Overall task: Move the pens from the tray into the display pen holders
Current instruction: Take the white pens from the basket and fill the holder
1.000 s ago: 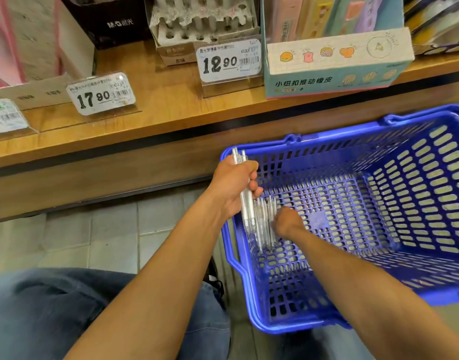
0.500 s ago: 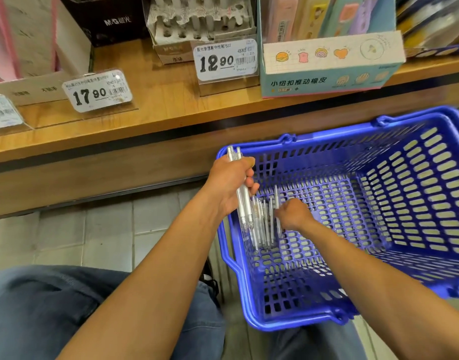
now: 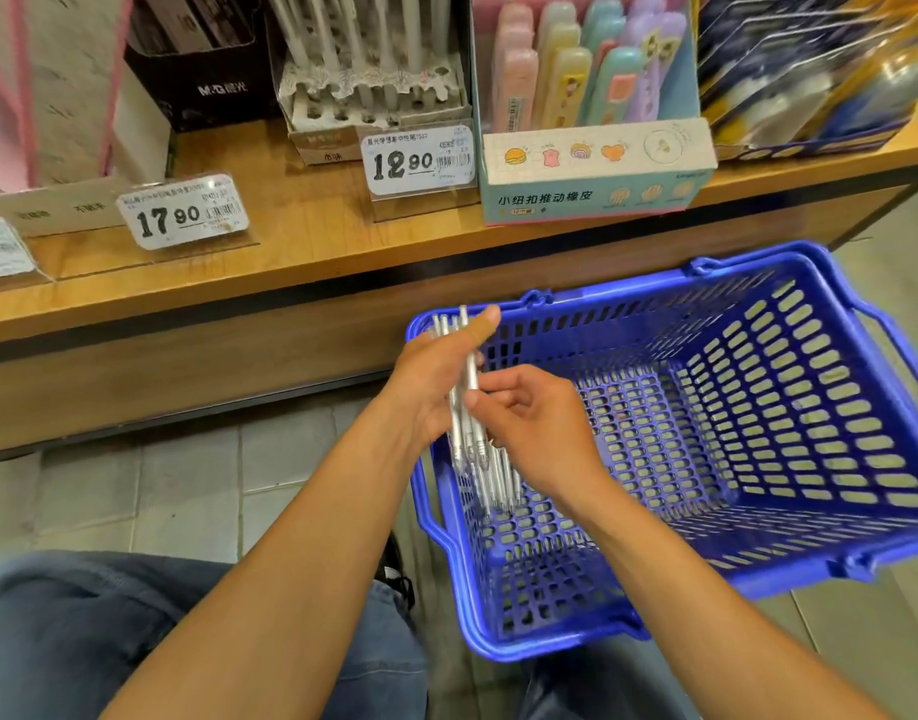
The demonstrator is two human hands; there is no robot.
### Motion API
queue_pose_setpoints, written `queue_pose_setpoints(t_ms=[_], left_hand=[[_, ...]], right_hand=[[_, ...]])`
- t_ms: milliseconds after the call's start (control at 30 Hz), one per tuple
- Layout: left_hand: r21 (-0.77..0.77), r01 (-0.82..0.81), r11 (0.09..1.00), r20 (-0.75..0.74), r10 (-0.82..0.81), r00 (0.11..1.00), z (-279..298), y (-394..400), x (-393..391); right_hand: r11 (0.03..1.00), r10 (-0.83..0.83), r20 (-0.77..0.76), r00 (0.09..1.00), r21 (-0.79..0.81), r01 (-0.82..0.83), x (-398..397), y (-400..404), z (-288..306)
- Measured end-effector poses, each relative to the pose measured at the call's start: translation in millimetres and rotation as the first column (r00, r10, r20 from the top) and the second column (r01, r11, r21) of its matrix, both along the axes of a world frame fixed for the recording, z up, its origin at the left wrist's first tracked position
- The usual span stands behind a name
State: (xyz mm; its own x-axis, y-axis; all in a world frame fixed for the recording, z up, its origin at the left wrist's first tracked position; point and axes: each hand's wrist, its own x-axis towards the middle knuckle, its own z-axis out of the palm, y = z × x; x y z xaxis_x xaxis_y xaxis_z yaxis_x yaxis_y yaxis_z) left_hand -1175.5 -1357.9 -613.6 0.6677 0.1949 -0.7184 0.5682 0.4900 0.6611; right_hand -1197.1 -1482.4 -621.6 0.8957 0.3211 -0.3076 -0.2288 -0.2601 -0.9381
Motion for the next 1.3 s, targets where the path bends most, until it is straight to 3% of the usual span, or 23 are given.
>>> queue_pose_setpoints(t_ms=[233, 300, 333, 400, 467, 533, 633, 833, 1033, 1133, 1300], left_hand=[[0.024, -0.032, 0.999, -0.002, 0.032, 0.999, -10.4, 3.7, -2.5], [0.029, -0.053, 0.998, -0.007, 0.054, 0.999, -10.5, 6.8, -1.9], [0.035, -0.053, 0.998, -0.006, 0.053, 0.999, -9.8, 7.9, -1.7], [0.04, -0.029, 0.999, -0.001, 0.029, 1.0, -7.9, 8.2, -0.8], [0.036, -0.01, 0.999, -0.009, 0.011, 1.0, -5.7, 7.7, -0.6], [0.018, -0.016, 1.0, -0.017, 0.016, 1.0, -4.4, 8.5, -0.5], [-0.006, -0.025, 1.0, -0.024, 0.025, 0.999, -2.6, 10.7, -0.5], [-0.015, -0.011, 1.0, -0.026, 0.01, 1.0, -3.9, 12.6, -0.9], [-0.016, -0.003, 1.0, -0.031, 0.003, 1.0, -1.5, 12.2, -1.3], [-0.018, -0.003, 1.0, -0.04, 0.003, 0.999, -0.1, 11.6, -2.0], [-0.039, -0.006, 0.999, -0.047, 0.004, 0.999, -0.2, 13.0, -3.2]], right_hand=[[0.998, 0.051, -0.031, 0.998, 0.051, -0.049, 21.0, -7.4, -20.1], [0.998, 0.047, -0.069, 0.997, -0.037, -0.049, 37.3, -15.6, -43.3], [0.986, 0.035, -0.058, 0.998, -0.161, -0.044, 45.7, -20.2, -60.0], [0.884, 0.034, -0.056, 0.998, -0.464, -0.056, 59.7, -30.3, -97.5], [0.751, 0.068, -0.162, 0.984, -0.641, -0.158, 64.0, -35.9, -133.5], [0.639, 0.132, -0.288, 0.948, -0.707, -0.304, 57.9, -35.6, -162.7], [0.546, 0.204, -0.375, 0.904, -0.723, -0.423, 42.8, -27.8, -192.6], [0.444, 0.236, -0.335, 0.912, -0.798, -0.408, 31.2, -20.9, -214.2], [0.496, 0.195, -0.35, 0.916, -0.771, -0.4, 35.8, -24.8, -209.6], [0.51, 0.273, -0.331, 0.903, -0.747, -0.428, 45.6, -27.0, -192.4], [0.702, 0.317, -0.438, 0.841, -0.488, -0.519, 66.3, -34.0, -129.8]])
